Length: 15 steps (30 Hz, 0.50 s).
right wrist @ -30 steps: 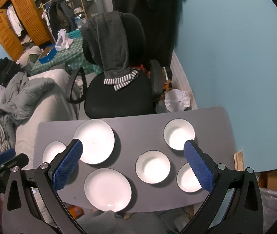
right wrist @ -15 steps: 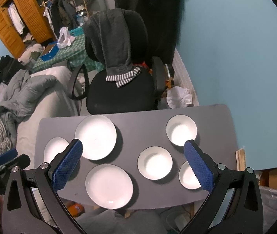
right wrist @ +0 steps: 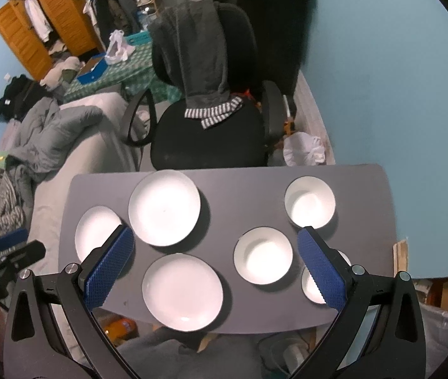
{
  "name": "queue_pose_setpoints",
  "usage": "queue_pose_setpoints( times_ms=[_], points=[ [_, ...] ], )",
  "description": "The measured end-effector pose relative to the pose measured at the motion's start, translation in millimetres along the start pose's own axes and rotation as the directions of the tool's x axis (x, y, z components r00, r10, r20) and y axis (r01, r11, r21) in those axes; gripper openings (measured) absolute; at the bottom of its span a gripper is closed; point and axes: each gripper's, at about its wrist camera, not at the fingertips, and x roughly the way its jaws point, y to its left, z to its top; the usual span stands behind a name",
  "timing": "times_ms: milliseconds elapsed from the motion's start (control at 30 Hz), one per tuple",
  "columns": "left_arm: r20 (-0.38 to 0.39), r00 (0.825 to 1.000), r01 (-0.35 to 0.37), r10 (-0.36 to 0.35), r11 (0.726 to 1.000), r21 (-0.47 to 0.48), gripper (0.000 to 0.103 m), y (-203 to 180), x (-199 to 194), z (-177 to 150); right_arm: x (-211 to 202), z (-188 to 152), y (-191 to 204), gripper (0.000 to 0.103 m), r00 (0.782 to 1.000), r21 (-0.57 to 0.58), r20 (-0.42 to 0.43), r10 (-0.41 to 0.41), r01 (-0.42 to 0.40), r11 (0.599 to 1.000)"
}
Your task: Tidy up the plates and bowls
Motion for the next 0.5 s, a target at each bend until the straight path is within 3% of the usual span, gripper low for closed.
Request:
queue_pose_setpoints(
  times_ms=[500],
  points=[
    [-0.088, 0.995, 0.049, -0.045, 0.998, 0.044, 0.087, 32, 52, -26, 58, -17, 12, 0.102, 0.988, -0.042, -0.126, 0.094, -0.100, 0.994]
  ],
)
